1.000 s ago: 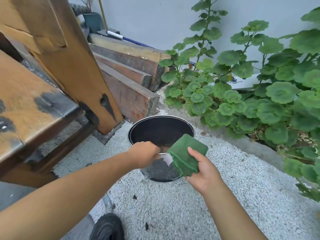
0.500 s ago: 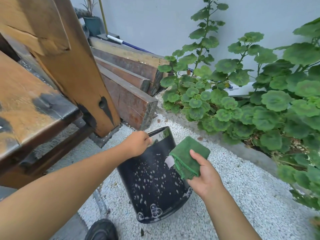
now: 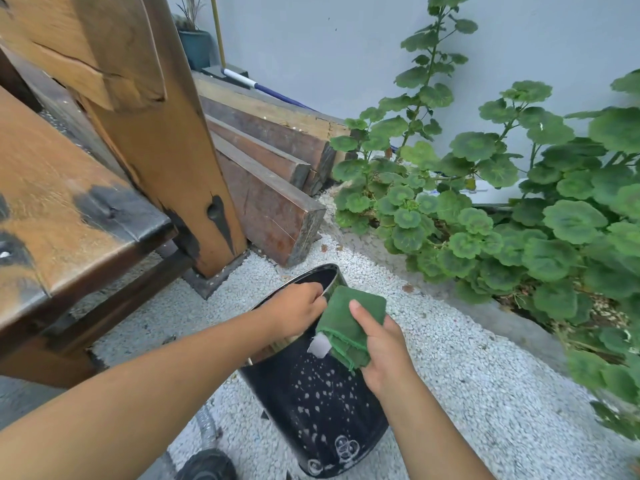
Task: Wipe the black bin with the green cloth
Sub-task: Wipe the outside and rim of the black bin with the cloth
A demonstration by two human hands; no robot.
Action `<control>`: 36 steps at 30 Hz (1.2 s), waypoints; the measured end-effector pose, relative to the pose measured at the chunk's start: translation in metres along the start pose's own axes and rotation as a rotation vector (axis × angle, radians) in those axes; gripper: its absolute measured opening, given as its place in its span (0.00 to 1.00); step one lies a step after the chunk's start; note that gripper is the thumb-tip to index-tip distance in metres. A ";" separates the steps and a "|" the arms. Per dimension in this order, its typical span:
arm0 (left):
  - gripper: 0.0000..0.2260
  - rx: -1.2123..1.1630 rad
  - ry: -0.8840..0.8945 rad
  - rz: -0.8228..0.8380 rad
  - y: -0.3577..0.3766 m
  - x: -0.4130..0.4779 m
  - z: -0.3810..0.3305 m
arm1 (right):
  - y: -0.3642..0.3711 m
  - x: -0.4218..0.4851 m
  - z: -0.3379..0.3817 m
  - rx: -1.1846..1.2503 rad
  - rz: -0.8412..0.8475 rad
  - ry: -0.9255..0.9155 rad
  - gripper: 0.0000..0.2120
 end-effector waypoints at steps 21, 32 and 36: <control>0.16 -0.500 -0.224 -0.330 0.023 -0.039 0.041 | 0.008 0.024 -0.020 -1.045 -0.266 -0.209 0.24; 0.12 -0.543 -0.333 -0.277 0.020 -0.049 0.085 | -0.042 0.038 -0.031 -1.250 -0.365 -0.130 0.24; 0.11 -0.645 -0.372 -0.267 0.020 -0.055 0.098 | -0.055 0.038 -0.030 -1.318 -0.392 -0.116 0.24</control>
Point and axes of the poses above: each hand's wrist, its own x-axis towards the middle knuckle, its own y-axis out of the palm, z = x × y, the point moved 7 cm from there along x, towards the middle knuckle, and after that the axes turned 7 degrees about z, right-handed, at the moved point
